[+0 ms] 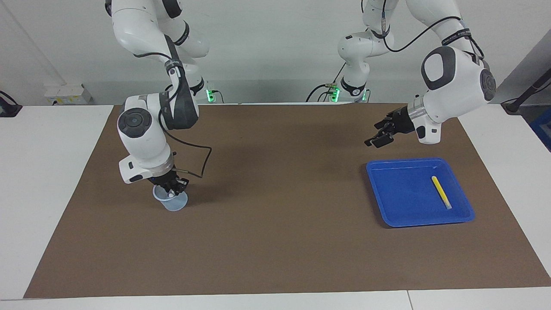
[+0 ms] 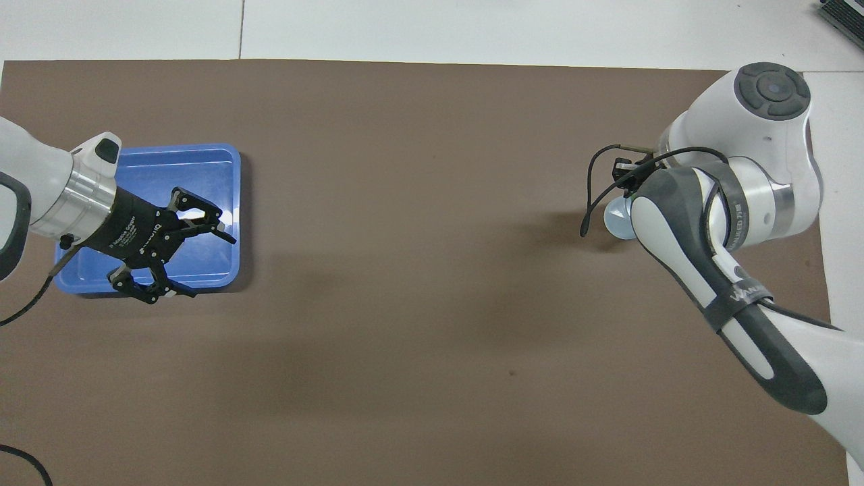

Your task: Right arm passes pens to left for tray arrangement

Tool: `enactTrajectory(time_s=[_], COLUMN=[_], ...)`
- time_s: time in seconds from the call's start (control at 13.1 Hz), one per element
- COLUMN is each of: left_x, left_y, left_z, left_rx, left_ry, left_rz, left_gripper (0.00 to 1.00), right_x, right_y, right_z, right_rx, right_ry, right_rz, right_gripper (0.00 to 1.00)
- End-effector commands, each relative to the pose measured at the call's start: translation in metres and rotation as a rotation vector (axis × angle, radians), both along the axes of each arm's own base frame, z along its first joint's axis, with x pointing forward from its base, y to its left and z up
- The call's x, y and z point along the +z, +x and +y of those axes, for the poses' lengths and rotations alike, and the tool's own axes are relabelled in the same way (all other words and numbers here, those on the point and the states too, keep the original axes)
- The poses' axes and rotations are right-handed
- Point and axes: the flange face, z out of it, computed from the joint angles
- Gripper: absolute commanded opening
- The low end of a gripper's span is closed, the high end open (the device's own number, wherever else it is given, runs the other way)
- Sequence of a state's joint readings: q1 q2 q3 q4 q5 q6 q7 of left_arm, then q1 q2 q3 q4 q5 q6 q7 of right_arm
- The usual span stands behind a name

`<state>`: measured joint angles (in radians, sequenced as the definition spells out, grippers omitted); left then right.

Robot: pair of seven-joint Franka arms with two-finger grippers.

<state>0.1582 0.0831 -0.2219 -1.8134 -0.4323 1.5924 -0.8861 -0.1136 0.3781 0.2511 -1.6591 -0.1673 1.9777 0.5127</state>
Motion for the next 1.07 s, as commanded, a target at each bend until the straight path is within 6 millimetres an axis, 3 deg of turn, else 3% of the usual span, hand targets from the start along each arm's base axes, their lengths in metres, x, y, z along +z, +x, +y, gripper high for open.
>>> enactTrajectory(time_s=[0.0,0.46,0.61,0.99], left_x=[0.009,0.015,0.019,0.023], left_y=[-0.005,-0.007,-0.007,-0.009], left_z=[-0.014,-0.03,-0.029,-0.034], left_rx=[0.042,0.105,0.109,0.161], left_ry=[-0.003,-0.025,-0.029,-0.054], left_rz=[0.039,0.076,0.073,0.116], left_gripper=[0.96,0.96,0.97,0.97], right_x=[0.004,0.005,0.009,0.025], right_y=[-0.003,-0.004,-0.006,-0.012], right_z=[-0.002,-0.002,-0.003,-0.006], right_rx=[0.006,0.011,0.02,0.035], right_ry=[0.024,0.023,0.02,0.01], right_rz=[0.017,0.023,0.03,0.04], right_gripper=[0.23,0.13,0.0,0.0])
